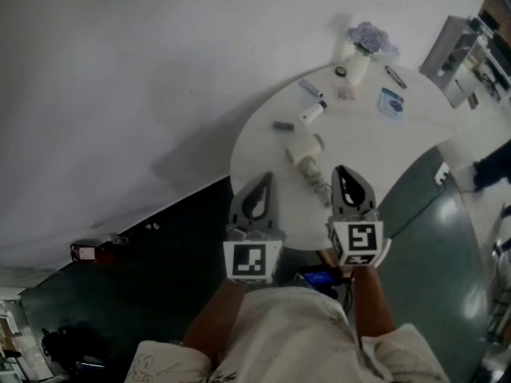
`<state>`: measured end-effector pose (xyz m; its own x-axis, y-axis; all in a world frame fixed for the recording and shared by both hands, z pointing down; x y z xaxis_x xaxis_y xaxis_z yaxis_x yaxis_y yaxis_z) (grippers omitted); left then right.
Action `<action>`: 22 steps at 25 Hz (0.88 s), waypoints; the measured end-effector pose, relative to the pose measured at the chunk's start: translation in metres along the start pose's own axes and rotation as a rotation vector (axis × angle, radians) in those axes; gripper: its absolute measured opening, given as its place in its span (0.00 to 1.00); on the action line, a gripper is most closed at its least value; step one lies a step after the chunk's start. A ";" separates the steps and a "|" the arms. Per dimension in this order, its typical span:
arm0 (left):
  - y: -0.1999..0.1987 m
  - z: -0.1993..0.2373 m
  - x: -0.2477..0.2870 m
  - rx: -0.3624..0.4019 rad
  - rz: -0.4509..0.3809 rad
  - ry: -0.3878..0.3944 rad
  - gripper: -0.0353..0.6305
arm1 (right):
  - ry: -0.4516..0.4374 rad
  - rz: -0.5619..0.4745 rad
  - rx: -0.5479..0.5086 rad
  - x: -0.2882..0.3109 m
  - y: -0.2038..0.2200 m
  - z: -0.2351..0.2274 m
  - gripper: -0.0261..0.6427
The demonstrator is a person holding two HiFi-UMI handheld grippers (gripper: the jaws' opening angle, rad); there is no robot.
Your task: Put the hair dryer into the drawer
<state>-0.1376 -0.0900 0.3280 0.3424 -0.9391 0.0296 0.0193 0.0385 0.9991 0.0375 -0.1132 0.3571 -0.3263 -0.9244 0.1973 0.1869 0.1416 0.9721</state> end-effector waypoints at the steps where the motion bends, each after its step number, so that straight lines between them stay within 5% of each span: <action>1: 0.001 0.002 -0.001 -0.003 0.002 -0.007 0.06 | -0.009 0.012 -0.001 0.004 0.003 0.001 0.06; 22: 0.022 0.030 -0.030 -0.021 0.051 -0.127 0.06 | -0.172 0.357 -0.080 0.075 0.097 0.023 0.35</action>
<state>-0.1753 -0.0712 0.3503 0.2218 -0.9713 0.0854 0.0247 0.0932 0.9953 0.0095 -0.1610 0.4687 -0.3765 -0.7485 0.5459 0.3860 0.4089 0.8269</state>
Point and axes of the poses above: the fingertips, and each gripper's own axes: x forward along the fingers, z to its left, y out of its underside, the point moved 5 cm from there along -x, backward along the fingers, and after that the axes turned 2 degrees about z, right-handed, at the moved point
